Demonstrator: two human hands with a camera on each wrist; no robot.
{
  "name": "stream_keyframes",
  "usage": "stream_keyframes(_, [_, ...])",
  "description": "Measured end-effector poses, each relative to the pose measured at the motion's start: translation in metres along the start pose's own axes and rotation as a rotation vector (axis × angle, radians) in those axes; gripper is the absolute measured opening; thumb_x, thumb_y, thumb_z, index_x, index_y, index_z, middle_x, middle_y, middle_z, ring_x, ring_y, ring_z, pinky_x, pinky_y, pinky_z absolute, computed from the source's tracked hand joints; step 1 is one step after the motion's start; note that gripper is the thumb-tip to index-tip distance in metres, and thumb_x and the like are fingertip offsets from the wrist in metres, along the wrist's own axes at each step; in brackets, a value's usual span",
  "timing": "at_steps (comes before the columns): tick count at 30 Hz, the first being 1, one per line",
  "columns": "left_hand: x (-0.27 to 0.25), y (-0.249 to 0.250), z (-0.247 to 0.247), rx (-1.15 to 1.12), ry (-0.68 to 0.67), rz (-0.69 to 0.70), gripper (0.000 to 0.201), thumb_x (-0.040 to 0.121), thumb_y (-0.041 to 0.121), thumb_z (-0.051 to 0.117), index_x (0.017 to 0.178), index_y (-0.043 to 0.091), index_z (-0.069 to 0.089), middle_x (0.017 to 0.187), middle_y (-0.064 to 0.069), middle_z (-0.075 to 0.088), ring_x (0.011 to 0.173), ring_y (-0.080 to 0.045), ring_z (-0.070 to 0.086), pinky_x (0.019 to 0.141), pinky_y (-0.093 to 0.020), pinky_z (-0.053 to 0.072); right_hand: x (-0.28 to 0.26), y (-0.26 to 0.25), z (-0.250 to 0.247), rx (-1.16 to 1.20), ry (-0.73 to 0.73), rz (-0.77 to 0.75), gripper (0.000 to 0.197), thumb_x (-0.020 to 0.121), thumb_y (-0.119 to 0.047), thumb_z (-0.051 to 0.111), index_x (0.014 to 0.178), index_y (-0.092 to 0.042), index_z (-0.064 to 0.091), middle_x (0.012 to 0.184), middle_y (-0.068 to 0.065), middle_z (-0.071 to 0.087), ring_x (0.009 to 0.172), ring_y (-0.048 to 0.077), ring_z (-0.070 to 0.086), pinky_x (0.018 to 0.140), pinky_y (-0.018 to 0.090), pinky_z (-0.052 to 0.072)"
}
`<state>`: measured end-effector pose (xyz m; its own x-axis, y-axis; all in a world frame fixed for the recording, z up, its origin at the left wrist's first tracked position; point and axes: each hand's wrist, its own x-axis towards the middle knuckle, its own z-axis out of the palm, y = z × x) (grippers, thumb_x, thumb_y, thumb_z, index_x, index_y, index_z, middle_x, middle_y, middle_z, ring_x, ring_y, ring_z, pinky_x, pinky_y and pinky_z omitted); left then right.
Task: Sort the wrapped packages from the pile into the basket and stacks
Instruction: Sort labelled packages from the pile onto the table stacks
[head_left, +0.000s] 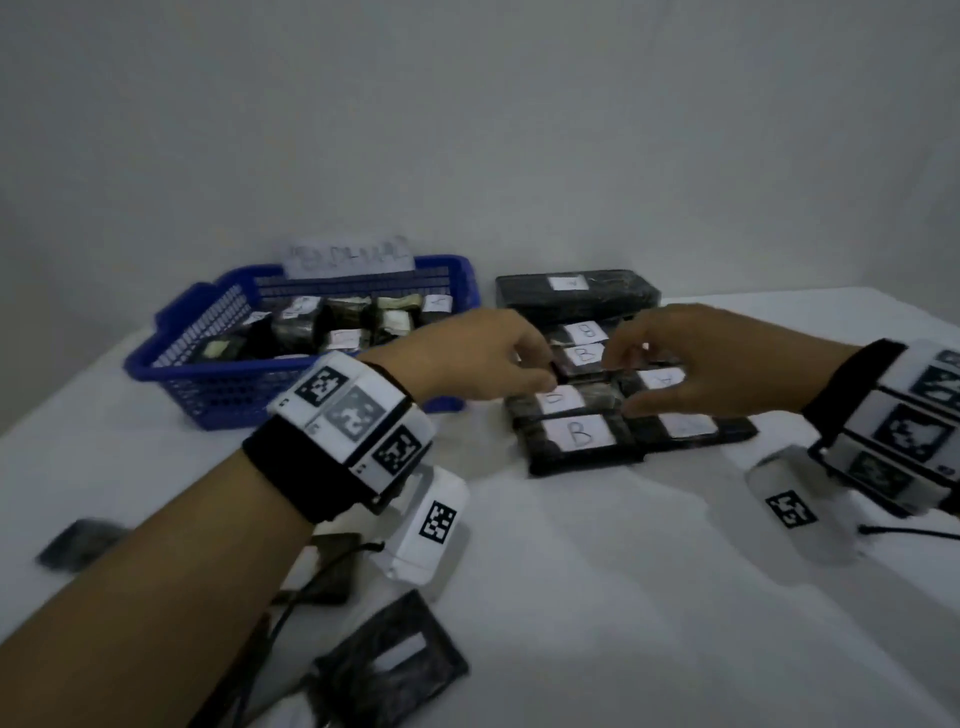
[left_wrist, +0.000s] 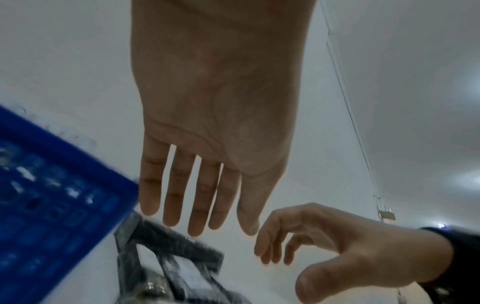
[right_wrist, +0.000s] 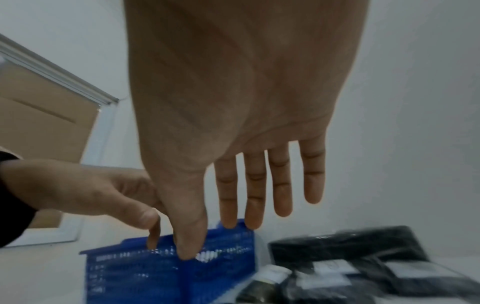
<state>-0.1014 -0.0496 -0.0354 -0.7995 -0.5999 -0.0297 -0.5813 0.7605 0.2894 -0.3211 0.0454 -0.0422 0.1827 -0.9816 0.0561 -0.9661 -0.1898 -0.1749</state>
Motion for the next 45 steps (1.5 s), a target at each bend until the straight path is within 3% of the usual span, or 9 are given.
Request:
stream_keyframes(9, [-0.150,-0.100,-0.054,-0.070,0.151,-0.309,0.021,0.097,0.036,0.061,0.113,0.027,0.070,0.092,0.027,0.061,0.078,0.015,0.057,0.068,-0.005,0.041,0.083,-0.159,0.000,0.083,-0.120,-0.354,0.029,0.086,-0.055,0.067,0.110,-0.040,0.061,0.094,-0.020,0.065,0.084,0.001,0.061,0.070,0.012,0.042])
stream_keyframes(13, [-0.212,-0.156,-0.048,-0.131,0.035,-0.598,0.030,0.094,0.034,0.064,0.124,0.028,0.062,0.111,0.014,0.065,0.091,-0.014,0.067,0.071,-0.022,0.056,0.128,-0.239,0.035,0.116,-0.173,-0.513,0.034,0.090,-0.053,0.066,0.117,-0.032,0.063,0.102,-0.014,0.066,0.076,-0.001,0.056,0.069,0.014,0.042])
stream_keyframes(17, [-0.244,-0.195,-0.022,-0.168,-0.172,-0.786,0.056,0.089,0.029,0.072,0.140,0.033,0.049,0.127,0.010,0.051,0.099,-0.014,0.060,0.068,-0.018,0.050,0.159,-0.295,0.078,0.004,-0.350,-0.532,0.045,0.089,-0.061,0.063,0.120,-0.028,0.065,0.109,-0.012,0.067,0.087,0.006,0.057,0.083,0.025,0.047])
stream_keyframes(21, [-0.252,-0.219,-0.003,-0.173,-0.120,-0.722,0.042,0.081,0.031,0.079,0.118,0.042,0.061,0.115,0.015,0.054,0.093,-0.008,0.061,0.078,-0.024,0.051,0.175,-0.313,0.106,-0.082,-0.445,-0.482,0.049,0.080,-0.069,0.068,0.110,-0.030,0.067,0.101,-0.012,0.064,0.092,0.012,0.059,0.086,0.032,0.052])
stream_keyframes(24, [-0.252,-0.226,-0.004,-0.241,-0.004,-0.656,0.030,0.078,0.030,0.083,0.098,0.042,0.063,0.103,0.014,0.062,0.078,-0.005,0.060,0.069,-0.022,0.048,0.179,-0.308,0.105,-0.026,-0.437,-0.466,0.042,0.084,-0.056,0.073,0.112,-0.027,0.066,0.101,-0.011,0.065,0.090,0.010,0.059,0.081,0.029,0.049])
stream_keyframes(30, [-0.236,-0.213,-0.026,-0.482,0.476,-0.400,0.034,0.076,0.003,0.082,0.083,0.018,0.053,0.084,0.009,0.063,0.069,-0.009,0.060,0.063,-0.029,0.052,0.176,-0.263,0.074,0.389,-0.067,-0.355,0.035,0.093,-0.054,0.061,0.101,-0.021,0.066,0.097,0.002,0.067,0.082,0.018,0.063,0.076,0.037,0.052])
stream_keyframes(34, [-0.204,-0.198,-0.045,-0.471,0.650,-0.236,0.034,0.075,0.005,0.082,0.082,0.019,0.052,0.080,0.013,0.061,0.077,-0.008,0.059,0.078,-0.042,0.057,0.168,-0.237,0.055,0.843,-0.051,-0.173,0.038,0.097,-0.050,0.055,0.110,-0.018,0.069,0.098,0.001,0.074,0.073,0.017,0.070,0.069,0.034,0.060])
stream_keyframes(38, [-0.171,-0.181,-0.058,-0.678,0.743,-0.073,0.015,0.079,0.019,0.073,0.087,0.020,0.060,0.104,-0.013,0.069,0.088,-0.016,0.063,0.086,-0.051,0.053,0.169,-0.216,0.041,1.137,0.107,-0.123,0.014,0.097,-0.025,0.064,0.106,-0.016,0.065,0.091,0.001,0.076,0.069,0.016,0.068,0.064,0.029,0.059])
stream_keyframes(45, [-0.128,-0.173,-0.056,-0.901,0.816,-0.006,0.027,0.090,0.004,0.068,0.114,0.011,0.056,0.109,-0.007,0.074,0.095,-0.021,0.070,0.085,-0.032,0.058,0.169,-0.192,0.038,1.176,0.317,-0.207,0.032,0.089,-0.018,0.073,0.119,-0.012,0.065,0.086,0.001,0.073,0.066,0.017,0.065,0.068,0.037,0.058])
